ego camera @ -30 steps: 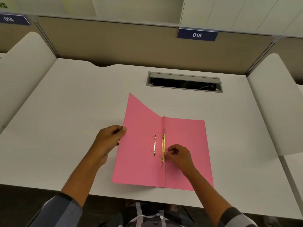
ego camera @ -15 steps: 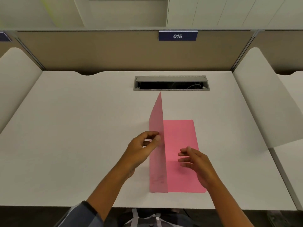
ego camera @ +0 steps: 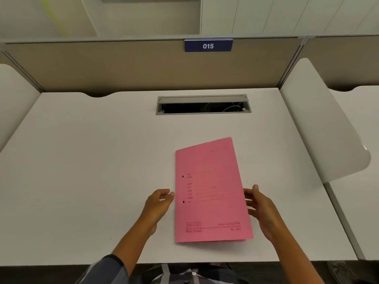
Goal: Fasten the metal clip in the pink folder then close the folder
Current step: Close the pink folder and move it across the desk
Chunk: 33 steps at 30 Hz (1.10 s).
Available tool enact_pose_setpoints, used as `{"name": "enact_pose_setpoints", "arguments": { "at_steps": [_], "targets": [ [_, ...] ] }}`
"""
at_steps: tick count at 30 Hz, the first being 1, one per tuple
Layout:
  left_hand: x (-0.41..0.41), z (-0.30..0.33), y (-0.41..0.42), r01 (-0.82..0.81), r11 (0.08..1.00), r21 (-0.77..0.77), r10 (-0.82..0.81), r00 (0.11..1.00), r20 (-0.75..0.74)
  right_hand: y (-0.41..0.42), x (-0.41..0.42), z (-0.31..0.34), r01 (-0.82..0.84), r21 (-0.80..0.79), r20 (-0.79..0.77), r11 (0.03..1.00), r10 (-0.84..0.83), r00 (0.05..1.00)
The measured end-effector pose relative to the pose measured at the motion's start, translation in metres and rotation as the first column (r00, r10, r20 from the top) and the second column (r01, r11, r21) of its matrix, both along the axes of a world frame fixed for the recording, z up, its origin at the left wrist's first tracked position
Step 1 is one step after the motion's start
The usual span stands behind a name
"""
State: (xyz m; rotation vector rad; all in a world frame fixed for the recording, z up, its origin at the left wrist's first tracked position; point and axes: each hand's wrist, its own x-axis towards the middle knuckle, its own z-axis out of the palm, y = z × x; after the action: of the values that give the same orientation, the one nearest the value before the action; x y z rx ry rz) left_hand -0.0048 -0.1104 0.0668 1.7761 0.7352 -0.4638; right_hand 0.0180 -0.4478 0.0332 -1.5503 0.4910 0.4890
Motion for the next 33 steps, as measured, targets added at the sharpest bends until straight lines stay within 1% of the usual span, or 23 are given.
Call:
{"name": "enact_pose_setpoints", "arguments": {
  "at_steps": [2,5,9,13,16,20,26,29,33],
  "targets": [
    [-0.003,-0.008,-0.002,-0.015,1.0,-0.016,0.014,0.999,-0.046,-0.004,-0.002,-0.005,0.003,-0.124,0.008,0.992,-0.002,1.0],
    [-0.006,-0.016,-0.007,-0.042,0.998,-0.043,0.038,0.996,-0.079,-0.006,-0.004,-0.011,0.018,-0.2,-0.011,0.98,-0.02,1.0],
    [-0.007,-0.024,-0.014,-0.104,0.992,-0.075,0.097,0.99,-0.098,-0.005,-0.008,-0.013,-0.015,-0.303,0.022,0.953,0.022,1.0],
    [-0.007,-0.03,-0.021,-0.155,0.983,-0.1,0.143,0.983,-0.117,-0.004,-0.009,-0.015,-0.009,-0.322,0.036,0.947,0.022,0.999],
    [-0.007,-0.032,-0.026,-0.186,0.972,-0.147,0.168,0.978,-0.122,-0.006,-0.01,-0.018,-0.011,-0.322,0.042,0.947,0.025,0.999],
    [-0.007,-0.032,-0.032,-0.239,0.959,-0.154,0.222,0.968,-0.117,-0.012,-0.011,-0.023,-0.017,-0.329,0.037,0.944,0.031,0.999],
    [-0.009,-0.032,-0.039,-0.239,0.95,-0.199,0.221,0.969,-0.109,-0.014,-0.012,-0.027,-0.011,-0.332,0.053,0.943,0.03,0.998],
    [-0.01,-0.035,-0.041,-0.26,0.945,-0.196,0.246,0.965,-0.093,-0.012,-0.014,-0.029,0.021,-0.325,0.055,0.945,-0.003,0.998],
    [-0.012,-0.033,-0.044,-0.307,0.917,-0.256,0.288,0.951,-0.111,-0.01,-0.022,-0.032,0.107,-0.31,0.086,0.945,-0.084,0.993]
  ]
}}
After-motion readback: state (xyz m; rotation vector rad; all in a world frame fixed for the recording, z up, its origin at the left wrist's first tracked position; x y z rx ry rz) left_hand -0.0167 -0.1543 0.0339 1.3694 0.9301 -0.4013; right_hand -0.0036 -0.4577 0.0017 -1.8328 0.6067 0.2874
